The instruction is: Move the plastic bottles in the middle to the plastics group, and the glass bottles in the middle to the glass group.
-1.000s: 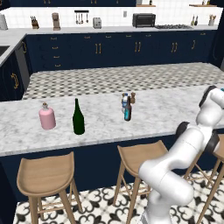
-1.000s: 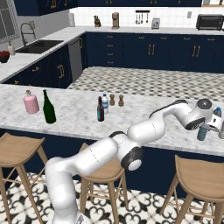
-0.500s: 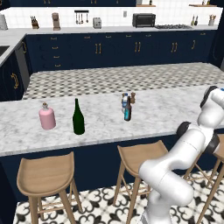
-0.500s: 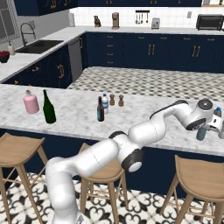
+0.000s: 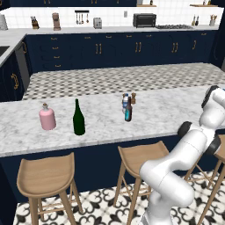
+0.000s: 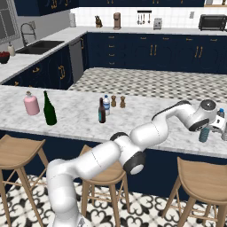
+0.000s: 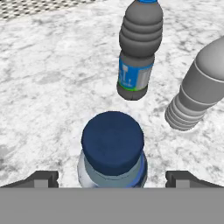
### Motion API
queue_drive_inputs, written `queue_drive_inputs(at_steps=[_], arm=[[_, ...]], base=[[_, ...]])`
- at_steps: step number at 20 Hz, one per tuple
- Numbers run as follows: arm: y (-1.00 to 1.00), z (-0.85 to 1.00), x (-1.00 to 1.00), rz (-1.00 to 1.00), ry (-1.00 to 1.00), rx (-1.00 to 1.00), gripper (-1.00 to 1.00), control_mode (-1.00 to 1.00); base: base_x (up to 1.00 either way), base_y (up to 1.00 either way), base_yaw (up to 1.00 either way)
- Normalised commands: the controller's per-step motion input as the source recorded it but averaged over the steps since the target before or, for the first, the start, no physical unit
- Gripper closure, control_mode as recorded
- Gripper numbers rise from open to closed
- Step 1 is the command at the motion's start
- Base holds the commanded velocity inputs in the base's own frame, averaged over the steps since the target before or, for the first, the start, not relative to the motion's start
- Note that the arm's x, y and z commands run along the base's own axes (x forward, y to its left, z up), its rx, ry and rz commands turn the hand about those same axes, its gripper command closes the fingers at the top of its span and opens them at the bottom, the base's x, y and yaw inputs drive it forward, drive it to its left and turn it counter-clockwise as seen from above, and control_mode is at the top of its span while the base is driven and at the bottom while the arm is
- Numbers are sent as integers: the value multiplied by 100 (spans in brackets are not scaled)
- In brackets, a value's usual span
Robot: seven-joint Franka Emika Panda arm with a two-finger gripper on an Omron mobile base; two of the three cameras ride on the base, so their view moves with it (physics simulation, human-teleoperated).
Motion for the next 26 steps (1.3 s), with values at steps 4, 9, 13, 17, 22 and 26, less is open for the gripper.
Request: queue_drive_inputs(at_steps=[4, 9, 13, 17, 22, 26], arm=[[20, 45, -35, 0, 0, 0, -100, -100], [30, 45, -59, 0, 0, 0, -100, -100], [65, 48, -89, 0, 0, -6, -100, -100], [95, 44, -99, 0, 0, -12, -100, -100], [100, 9, -82, 1, -2, -20, -100, -100], [100, -22, -27, 4, -14, -26, -100, -100]], base=[[0, 0, 0], [0, 0, 0], [0, 0, 0], [0, 0, 0], [0, 0, 0], [0, 0, 0]])
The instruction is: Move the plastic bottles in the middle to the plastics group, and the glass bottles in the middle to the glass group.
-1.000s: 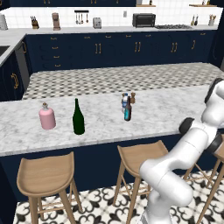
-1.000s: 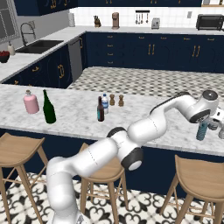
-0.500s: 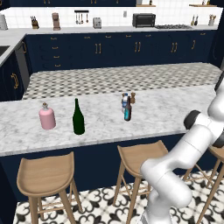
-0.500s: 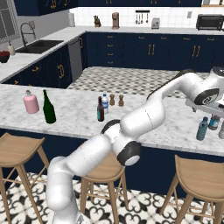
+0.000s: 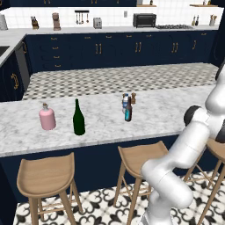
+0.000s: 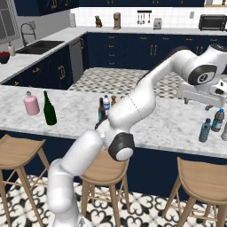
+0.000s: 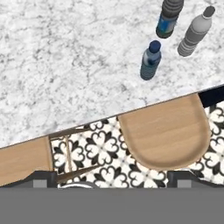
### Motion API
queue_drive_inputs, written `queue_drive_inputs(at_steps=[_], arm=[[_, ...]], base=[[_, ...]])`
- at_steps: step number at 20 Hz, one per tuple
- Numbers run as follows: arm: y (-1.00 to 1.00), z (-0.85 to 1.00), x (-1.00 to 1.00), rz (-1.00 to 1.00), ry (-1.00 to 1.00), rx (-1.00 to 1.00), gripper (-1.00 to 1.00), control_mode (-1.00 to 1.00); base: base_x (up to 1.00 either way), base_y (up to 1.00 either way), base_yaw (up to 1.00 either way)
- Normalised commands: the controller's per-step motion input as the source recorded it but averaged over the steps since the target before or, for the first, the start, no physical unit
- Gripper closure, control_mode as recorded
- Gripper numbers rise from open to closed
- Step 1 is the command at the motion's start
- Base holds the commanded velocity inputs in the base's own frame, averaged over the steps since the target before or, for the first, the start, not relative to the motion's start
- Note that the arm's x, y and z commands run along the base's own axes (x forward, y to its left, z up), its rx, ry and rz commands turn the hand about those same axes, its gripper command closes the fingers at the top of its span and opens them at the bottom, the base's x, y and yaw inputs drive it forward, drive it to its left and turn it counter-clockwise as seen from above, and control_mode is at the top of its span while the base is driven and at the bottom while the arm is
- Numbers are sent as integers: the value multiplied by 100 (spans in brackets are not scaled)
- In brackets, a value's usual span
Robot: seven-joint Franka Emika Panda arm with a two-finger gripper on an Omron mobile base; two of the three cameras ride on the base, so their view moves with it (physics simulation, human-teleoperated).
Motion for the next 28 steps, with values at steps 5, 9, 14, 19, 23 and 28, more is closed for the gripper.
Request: queue_drive_inputs(at_steps=[5, 9, 14, 19, 23, 28], arm=[[100, -23, -14, 5, -23, -27, -100, -100], [100, -46, -6, 3, -36, -21, -100, -100], [100, -40, 4, -2, -62, -16, -100, -100], [100, -37, 46, -16, -72, -19, -100, -100], [100, -68, 83, -25, -64, -20, -100, -100], [100, -35, 49, -23, -48, -17, -100, -100]], base=[[0, 0, 0], [0, 0, 0], [0, 0, 0], [0, 0, 0], [0, 0, 0], [0, 0, 0]])
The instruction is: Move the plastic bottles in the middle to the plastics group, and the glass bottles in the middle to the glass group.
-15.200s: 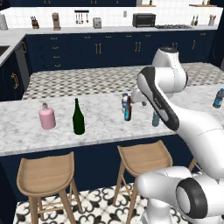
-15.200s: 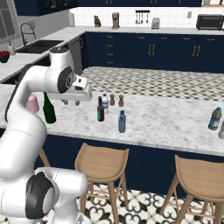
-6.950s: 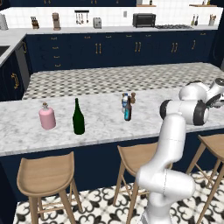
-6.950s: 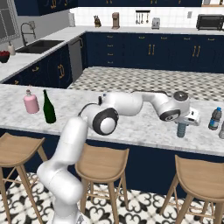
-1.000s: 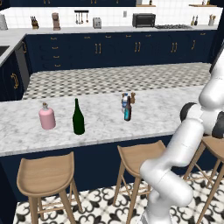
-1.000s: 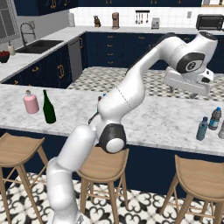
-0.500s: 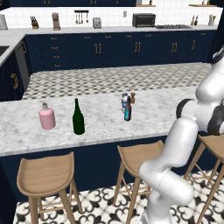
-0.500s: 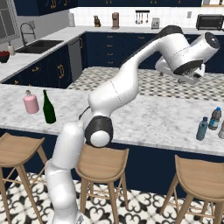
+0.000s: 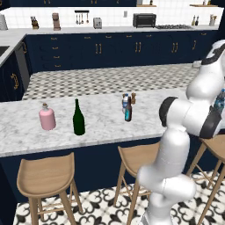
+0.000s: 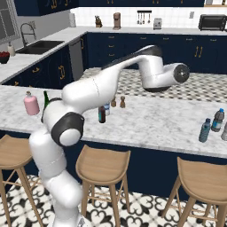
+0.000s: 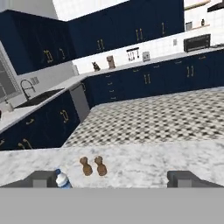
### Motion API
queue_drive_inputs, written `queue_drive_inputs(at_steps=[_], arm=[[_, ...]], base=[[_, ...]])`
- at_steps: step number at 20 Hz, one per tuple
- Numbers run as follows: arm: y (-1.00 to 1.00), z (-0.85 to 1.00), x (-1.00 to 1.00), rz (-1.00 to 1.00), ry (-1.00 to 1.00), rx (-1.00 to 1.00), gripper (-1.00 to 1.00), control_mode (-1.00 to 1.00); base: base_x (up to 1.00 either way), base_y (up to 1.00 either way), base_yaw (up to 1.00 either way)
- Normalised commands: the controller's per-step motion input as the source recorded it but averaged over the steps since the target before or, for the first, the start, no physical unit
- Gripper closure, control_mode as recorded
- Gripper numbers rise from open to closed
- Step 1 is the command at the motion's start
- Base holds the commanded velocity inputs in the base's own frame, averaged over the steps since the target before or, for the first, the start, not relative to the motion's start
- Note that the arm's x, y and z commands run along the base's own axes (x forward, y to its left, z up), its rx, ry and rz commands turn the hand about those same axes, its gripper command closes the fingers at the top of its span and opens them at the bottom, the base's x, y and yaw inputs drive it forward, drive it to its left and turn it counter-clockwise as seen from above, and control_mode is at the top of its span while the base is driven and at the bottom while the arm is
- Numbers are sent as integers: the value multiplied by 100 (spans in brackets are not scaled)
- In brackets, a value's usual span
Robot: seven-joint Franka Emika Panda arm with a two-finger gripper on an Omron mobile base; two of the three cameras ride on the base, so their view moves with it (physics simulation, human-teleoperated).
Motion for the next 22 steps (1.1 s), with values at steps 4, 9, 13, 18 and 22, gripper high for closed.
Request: queue_drive_inputs(at_steps=[4, 9, 13, 18, 22], arm=[[94, 11, 0, -10, 1, -13, -100, -100], [42, 41, 1, 0, 29, -9, -100, -100], [36, 5, 16, -1, 43, -8, -100, -100], [59, -7, 4, -4, 21, -17, -100, -100], [54, -6, -71, 3, 1, -3, -100, -100]], base=[[0, 0, 0], [0, 0, 0], [0, 0, 0], [0, 0, 0], [0, 0, 0]])
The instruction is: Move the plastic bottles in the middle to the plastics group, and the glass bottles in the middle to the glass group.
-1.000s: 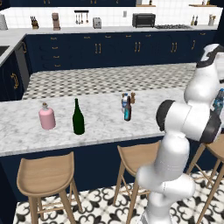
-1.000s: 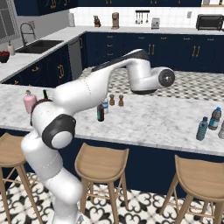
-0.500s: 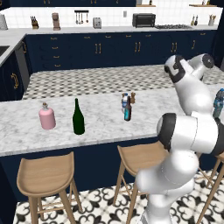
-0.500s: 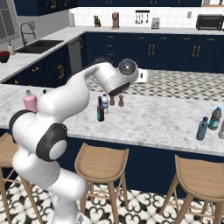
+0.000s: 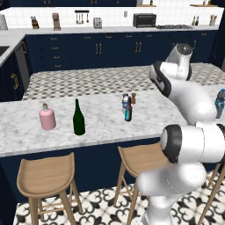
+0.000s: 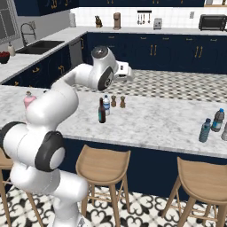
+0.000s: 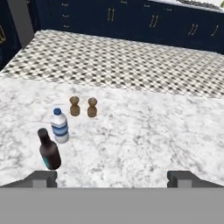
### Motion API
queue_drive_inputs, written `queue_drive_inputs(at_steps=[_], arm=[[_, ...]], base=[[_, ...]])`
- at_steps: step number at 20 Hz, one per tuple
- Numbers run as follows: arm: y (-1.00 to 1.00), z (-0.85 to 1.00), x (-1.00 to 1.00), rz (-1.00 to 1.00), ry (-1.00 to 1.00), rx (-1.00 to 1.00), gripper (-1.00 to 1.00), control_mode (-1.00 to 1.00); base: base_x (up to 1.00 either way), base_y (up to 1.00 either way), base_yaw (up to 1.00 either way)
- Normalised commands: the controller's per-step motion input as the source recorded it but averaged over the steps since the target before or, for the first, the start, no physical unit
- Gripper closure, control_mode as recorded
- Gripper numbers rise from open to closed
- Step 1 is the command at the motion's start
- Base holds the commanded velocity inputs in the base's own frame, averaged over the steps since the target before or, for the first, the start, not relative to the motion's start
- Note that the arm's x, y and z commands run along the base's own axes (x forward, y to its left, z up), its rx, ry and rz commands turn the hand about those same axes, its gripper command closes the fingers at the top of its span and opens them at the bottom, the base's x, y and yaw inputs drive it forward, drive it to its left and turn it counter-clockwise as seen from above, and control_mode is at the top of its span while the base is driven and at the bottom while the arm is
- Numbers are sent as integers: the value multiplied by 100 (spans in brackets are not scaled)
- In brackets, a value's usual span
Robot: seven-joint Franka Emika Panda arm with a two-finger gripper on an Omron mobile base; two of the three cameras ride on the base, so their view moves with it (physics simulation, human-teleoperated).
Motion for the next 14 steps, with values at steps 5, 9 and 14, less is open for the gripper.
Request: queue_drive_inputs(at_steps=[5, 9, 14], arm=[[16, -13, -43, 12, 14, 2, -100, -100], [7, -34, 0, 10, 36, 1, -100, -100], [36, -26, 0, 7, 35, 0, -100, -100]], base=[[0, 0, 0], [0, 0, 0], [0, 0, 0]])
